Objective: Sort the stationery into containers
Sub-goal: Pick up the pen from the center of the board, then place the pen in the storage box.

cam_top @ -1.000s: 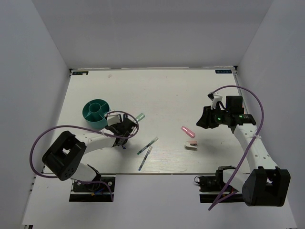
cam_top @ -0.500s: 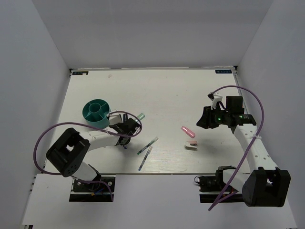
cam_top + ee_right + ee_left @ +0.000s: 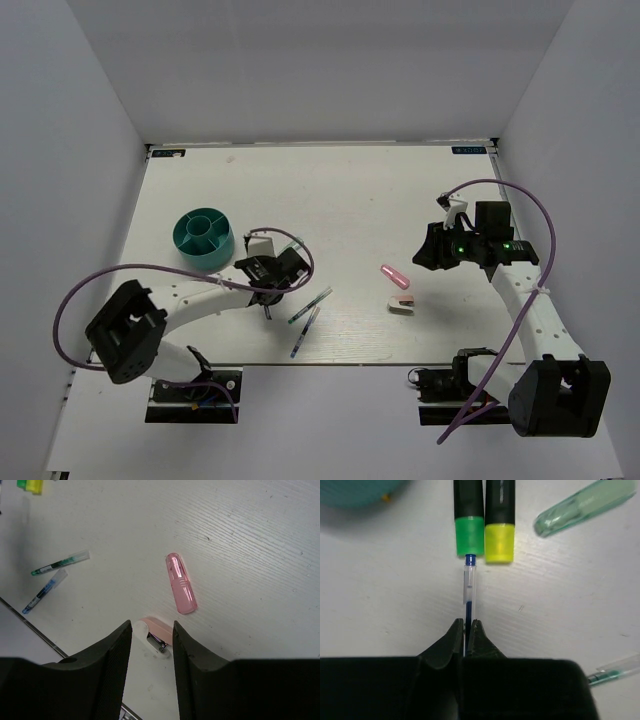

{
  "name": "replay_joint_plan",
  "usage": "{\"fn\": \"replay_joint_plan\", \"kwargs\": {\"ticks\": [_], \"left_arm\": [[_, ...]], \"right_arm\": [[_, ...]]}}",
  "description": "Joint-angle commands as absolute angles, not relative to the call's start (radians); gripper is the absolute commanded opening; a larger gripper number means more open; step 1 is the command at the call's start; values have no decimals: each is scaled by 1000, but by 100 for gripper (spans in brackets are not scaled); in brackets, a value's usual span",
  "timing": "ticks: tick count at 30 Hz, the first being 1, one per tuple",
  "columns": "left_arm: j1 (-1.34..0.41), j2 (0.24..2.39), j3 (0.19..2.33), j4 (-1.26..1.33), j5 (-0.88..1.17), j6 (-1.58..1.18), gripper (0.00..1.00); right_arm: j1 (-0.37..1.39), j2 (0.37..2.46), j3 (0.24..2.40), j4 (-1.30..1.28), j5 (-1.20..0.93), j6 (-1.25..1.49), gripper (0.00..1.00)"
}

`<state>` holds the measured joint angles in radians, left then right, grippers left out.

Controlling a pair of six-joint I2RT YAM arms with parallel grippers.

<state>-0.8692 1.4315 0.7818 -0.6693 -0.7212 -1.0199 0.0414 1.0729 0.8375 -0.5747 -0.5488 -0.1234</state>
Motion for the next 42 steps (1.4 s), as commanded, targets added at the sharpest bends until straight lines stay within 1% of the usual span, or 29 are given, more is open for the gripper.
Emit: {"fn": "replay_joint_plan", "kwargs": {"ticks": [1, 5, 9, 11, 12, 14, 15, 16, 17, 18, 19, 20, 21, 22, 23, 24, 25, 26, 27, 29, 35, 39, 40, 41, 42], "left_arm": [[-870, 1298, 879, -784, -835, -944, 0], [-827, 1224, 926, -821, -946, -861, 0], [-730, 1169, 962, -775, -1023, -772, 0], [-690, 1163, 976, -724, -1089, -669, 0], [-666, 1163, 980, -653, -1109, -613, 0], [-628, 1169, 970, -583, -1196, -457, 0], [-620, 1170, 965, -440, -1219, -416, 0], [-603, 1173, 933, -383, -1286, -326, 0], [-586, 1183, 917, -139, -1305, -199, 0], [-575, 1184, 898, -45, -1318, -127, 0], [-543, 1190, 837, 54, -1337, 91, 0], [-532, 1203, 803, 357, -1345, 166, 0], [-523, 1216, 792, 450, -1362, 234, 0], [-487, 1247, 769, 536, -1368, 423, 0], [-474, 1288, 749, 848, -1379, 496, 0], [-465, 1310, 746, 955, -1388, 565, 0], [-442, 1363, 753, 1053, -1391, 709, 0], [-440, 1423, 758, 1358, -1405, 858, 0], [-436, 1455, 797, 1399, -1416, 973, 0], [-423, 1508, 813, 1397, -1410, 957, 0], [-410, 1566, 859, 1397, -1368, 963, 0], [-342, 1589, 879, 1355, -1339, 925, 0], [-324, 1585, 870, 1289, -1330, 864, 0], [-315, 1568, 867, 1167, -1319, 821, 0], [-298, 1542, 859, 985, -1299, 625, 0]], "right_arm": [[38, 1051, 854, -569, -551, -132, 42], [41, 1049, 856, -568, -558, -132, 42], [41, 1051, 853, -568, -566, -135, 42], [40, 1057, 851, -569, -571, -133, 42], [41, 1054, 851, -566, -572, -135, 42], [41, 1055, 850, -569, -575, -133, 42], [38, 1057, 850, -566, -574, -135, 42], [41, 1060, 851, -568, -578, -135, 42], [38, 1060, 850, -563, -580, -137, 42], [44, 1063, 850, -571, -581, -137, 42], [41, 1066, 845, -569, -583, -137, 42], [43, 1066, 850, -569, -583, -137, 42], [43, 1069, 851, -574, -584, -137, 42], [43, 1072, 853, -571, -586, -140, 42], [41, 1074, 850, -571, -581, -138, 42], [41, 1077, 851, -571, -587, -138, 42], [41, 1078, 850, -569, -588, -138, 42], [41, 1081, 851, -572, -591, -137, 42], [43, 1084, 850, -571, -595, -138, 42], [41, 1097, 851, -572, -597, -141, 42], [41, 1114, 854, -577, -597, -149, 42], [41, 1120, 853, -581, -601, -149, 42], [41, 1120, 856, -578, -600, -150, 42], [41, 1118, 856, -580, -598, -152, 42], [40, 1121, 856, -580, -598, -153, 42]]}}
